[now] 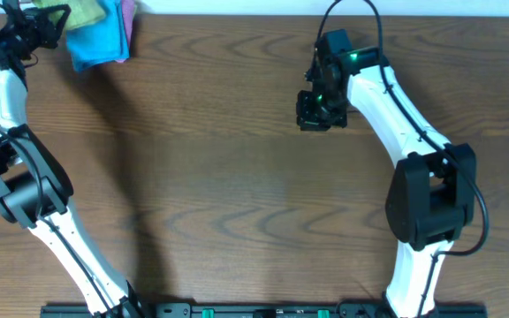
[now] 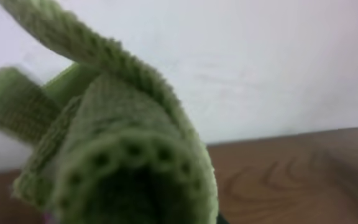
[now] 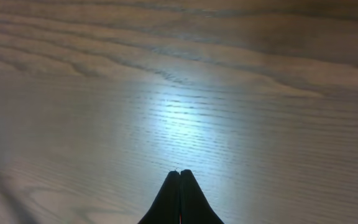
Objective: Fold the cloth
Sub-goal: 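Carry the folded cloth with the left gripper to the far-left cloth stack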
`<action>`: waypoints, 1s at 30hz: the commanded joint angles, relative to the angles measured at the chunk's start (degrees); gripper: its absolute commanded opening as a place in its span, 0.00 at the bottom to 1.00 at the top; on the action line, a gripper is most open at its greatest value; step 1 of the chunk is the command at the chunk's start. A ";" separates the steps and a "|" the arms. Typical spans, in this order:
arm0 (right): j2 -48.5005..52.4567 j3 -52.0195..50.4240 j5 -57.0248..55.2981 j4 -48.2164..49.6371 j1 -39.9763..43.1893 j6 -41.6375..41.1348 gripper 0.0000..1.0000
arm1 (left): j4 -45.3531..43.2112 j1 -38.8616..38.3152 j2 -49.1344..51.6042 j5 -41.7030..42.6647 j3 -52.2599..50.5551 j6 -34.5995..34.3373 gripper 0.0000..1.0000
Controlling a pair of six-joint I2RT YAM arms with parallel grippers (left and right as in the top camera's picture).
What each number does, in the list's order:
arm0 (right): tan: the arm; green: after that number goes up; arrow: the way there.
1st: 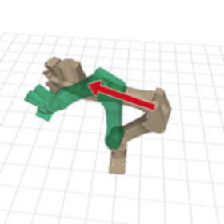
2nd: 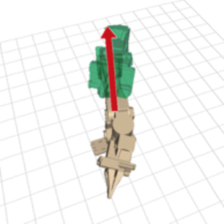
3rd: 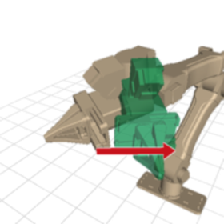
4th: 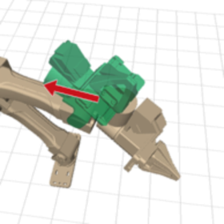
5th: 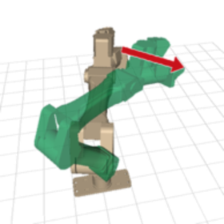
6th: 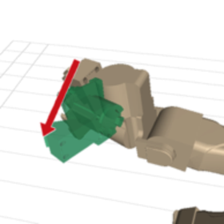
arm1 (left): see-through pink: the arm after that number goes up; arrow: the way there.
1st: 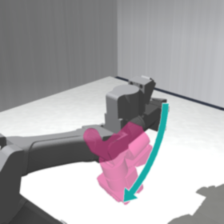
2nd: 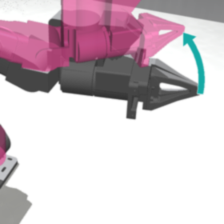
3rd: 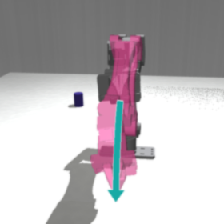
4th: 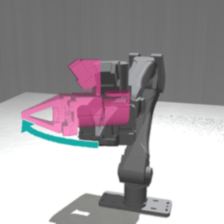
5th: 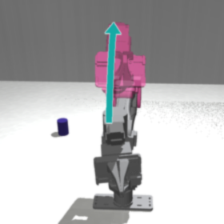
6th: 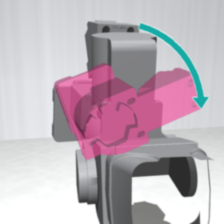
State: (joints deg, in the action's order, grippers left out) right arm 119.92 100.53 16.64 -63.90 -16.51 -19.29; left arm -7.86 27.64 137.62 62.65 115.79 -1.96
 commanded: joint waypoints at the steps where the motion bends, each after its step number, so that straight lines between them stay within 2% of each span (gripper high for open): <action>1: -1.01 0.63 -0.46 -0.37 -0.90 -1.29 0.01 | -3.80 0.11 0.76 6.14 1.44 -5.73 0.06; 11: -1.01 0.63 -1.44 -1.05 -1.27 -1.49 0.01 | -5.25 0.57 4.61 9.84 1.44 -10.38 0.06; 22: -1.01 0.63 -1.42 -1.27 -1.27 -1.51 0.01 | -4.59 0.96 7.34 6.84 1.44 -11.10 0.08; 23: -1.01 0.63 -1.42 -1.29 -1.27 -1.73 0.01 | -4.59 0.96 7.34 5.29 1.44 -12.02 0.11; 24: -1.01 0.63 -1.42 -1.29 -1.27 -1.73 0.01 | -4.59 0.96 7.34 4.55 1.44 -12.28 0.18; 27: -1.01 0.63 -1.42 -1.27 -1.46 -1.90 0.01 | -4.63 0.96 7.34 2.82 1.44 -12.76 0.62; 28: -1.01 0.63 -1.42 -1.27 -1.49 -1.90 0.01 | -4.63 0.96 7.34 2.40 1.44 -12.92 0.81; 29: -1.01 0.63 -1.42 -1.27 -1.55 -1.90 0.01 | -4.66 0.98 7.34 1.90 1.44 -12.98 0.96; 30: -1.01 0.63 -1.42 -1.29 -1.60 -1.90 0.01 | -4.70 1.01 7.34 1.40 1.44 -13.16 0.95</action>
State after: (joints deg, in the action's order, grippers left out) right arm 119.92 100.53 15.59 -65.10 -17.30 -20.40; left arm -12.16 28.29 145.08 66.37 115.90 -14.61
